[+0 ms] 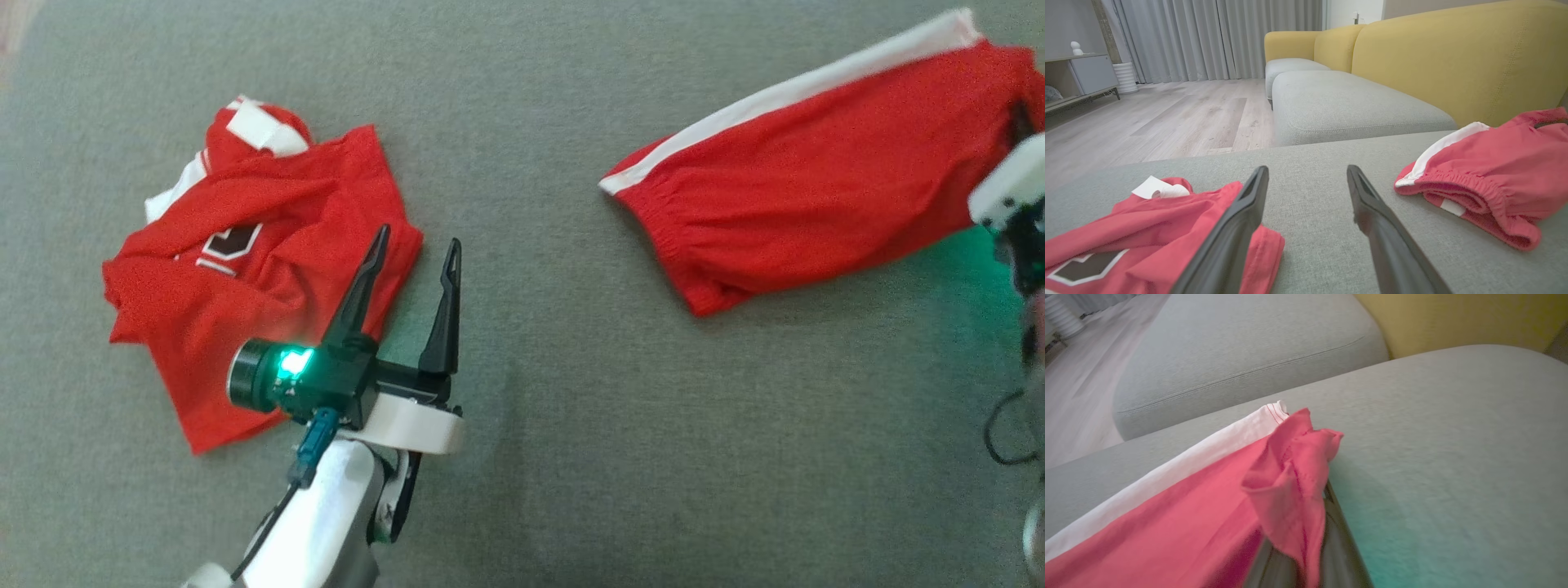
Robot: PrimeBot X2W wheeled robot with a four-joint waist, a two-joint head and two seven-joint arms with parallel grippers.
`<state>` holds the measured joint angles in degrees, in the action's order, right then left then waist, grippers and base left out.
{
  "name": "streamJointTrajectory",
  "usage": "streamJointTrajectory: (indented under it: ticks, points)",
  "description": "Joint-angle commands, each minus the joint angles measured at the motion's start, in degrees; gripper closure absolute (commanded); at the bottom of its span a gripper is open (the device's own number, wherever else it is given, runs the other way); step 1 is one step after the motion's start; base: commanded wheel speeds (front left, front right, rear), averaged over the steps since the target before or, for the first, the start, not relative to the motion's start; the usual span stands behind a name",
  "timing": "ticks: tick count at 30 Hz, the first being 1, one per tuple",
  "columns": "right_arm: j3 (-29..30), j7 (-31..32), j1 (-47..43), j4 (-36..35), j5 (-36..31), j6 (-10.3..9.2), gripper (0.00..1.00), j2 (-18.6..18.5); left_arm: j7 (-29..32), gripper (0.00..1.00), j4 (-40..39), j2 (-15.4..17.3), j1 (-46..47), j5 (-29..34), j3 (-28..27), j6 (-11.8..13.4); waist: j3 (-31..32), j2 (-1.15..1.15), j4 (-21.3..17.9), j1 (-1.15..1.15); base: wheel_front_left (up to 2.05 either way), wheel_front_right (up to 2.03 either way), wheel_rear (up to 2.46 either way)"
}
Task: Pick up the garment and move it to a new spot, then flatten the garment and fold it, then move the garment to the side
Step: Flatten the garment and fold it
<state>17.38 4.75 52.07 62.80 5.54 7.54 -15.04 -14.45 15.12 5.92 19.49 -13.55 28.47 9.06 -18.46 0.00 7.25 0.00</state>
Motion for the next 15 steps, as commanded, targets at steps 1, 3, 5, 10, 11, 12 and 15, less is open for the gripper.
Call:
streamJointTrajectory:
  ticks: [1,3,5,10,11,12,15]
  points:
    - [-1.18,-1.35,-1.66,-1.89,1.60,-0.05,1.00,-1.79,-0.55,0.00,-1.49,0.35,-0.10,0.47,-2.47,-0.02,1.63,0.00,-1.56,0.00,0.00,0.00,0.00]
    - [-1.18,-2.01,-3.48,-2.15,2.27,-0.05,1.00,-3.32,-0.55,0.00,-1.47,0.33,-0.49,0.60,-2.66,-0.10,2.43,0.00,-2.20,0.00,0.00,0.00,0.00]
    - [-0.24,-2.57,-5.41,-2.22,2.72,-0.05,1.00,-4.74,-0.55,0.00,-1.44,0.25,-0.82,0.68,-2.79,-0.20,3.13,0.00,-2.67,0.00,0.00,0.00,0.00]
    - [2.82,-3.97,-9.01,-2.18,2.65,-0.05,1.00,-7.12,-0.55,0.00,-1.37,0.25,-1.66,0.77,-3.17,-0.52,4.39,0.00,-3.17,0.00,0.00,0.00,0.00]
    - [3.21,-4.19,-9.47,-2.22,2.54,-0.05,1.00,-7.02,-0.55,0.00,-1.44,0.33,-1.88,0.79,-3.28,-0.58,4.54,0.00,-3.22,0.00,0.00,0.00,0.00]
    - [3.56,-4.30,-9.78,-2.21,2.48,-0.05,1.00,-6.97,-0.55,0.00,-1.52,0.43,-2.11,0.83,-3.40,-0.63,4.66,0.00,-3.26,0.00,0.00,0.00,0.00]
    - [4.34,-4.77,-10.03,-2.42,2.56,-0.05,1.00,-6.35,-0.55,0.00,-1.64,0.73,-2.69,0.98,-3.75,-0.67,4.98,0.00,-3.29,0.00,0.00,0.00,0.00]
